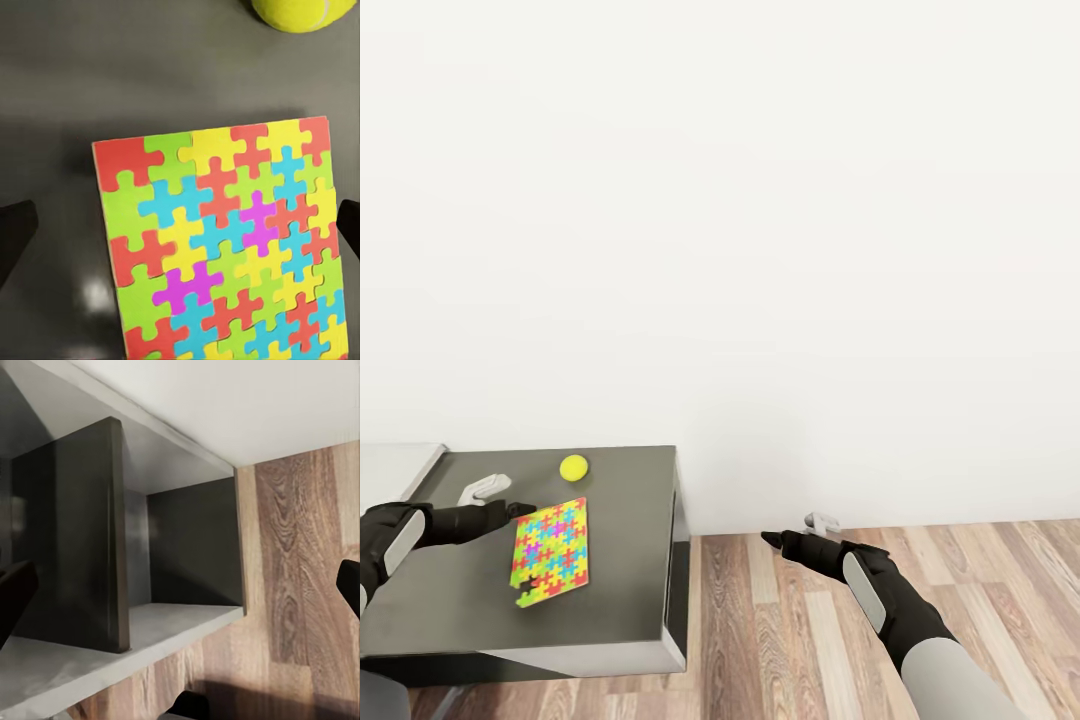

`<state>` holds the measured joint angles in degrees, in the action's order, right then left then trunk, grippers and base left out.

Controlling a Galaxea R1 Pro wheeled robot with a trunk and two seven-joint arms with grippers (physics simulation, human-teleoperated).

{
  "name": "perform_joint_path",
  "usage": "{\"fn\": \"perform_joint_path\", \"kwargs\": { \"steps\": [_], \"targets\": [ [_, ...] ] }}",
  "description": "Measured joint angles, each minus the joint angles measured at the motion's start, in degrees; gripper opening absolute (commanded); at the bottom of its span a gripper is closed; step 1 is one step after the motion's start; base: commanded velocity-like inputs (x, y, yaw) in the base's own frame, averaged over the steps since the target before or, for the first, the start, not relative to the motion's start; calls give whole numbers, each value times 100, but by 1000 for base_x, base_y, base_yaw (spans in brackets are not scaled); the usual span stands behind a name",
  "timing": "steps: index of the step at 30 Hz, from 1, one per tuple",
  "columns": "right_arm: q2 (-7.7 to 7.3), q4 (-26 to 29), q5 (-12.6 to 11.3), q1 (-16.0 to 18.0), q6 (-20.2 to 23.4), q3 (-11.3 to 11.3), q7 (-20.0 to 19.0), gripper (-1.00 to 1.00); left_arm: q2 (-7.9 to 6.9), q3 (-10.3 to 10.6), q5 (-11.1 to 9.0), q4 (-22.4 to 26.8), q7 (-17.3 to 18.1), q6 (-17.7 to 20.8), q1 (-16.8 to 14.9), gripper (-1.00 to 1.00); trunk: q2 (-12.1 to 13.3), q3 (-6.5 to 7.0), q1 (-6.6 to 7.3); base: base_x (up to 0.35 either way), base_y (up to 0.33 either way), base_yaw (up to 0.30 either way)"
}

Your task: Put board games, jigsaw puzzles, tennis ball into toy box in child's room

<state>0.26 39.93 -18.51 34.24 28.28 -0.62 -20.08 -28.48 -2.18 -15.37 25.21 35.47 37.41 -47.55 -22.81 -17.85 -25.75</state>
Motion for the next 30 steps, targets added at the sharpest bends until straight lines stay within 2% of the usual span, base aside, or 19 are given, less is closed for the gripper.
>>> {"fn": "perform_joint_path", "kwargs": {
  "steps": [9,30],
  "targets": [
    [1,0,-1,0,3,2,0,100,14,1,5,1,-1,-6,-3,100,0,-27,0,0,39,0],
    [1,0,2,1,12,2,4,100,26,1,12,1,2,-7,0,100,0,-218,0,0,1,0]
  ]
}}
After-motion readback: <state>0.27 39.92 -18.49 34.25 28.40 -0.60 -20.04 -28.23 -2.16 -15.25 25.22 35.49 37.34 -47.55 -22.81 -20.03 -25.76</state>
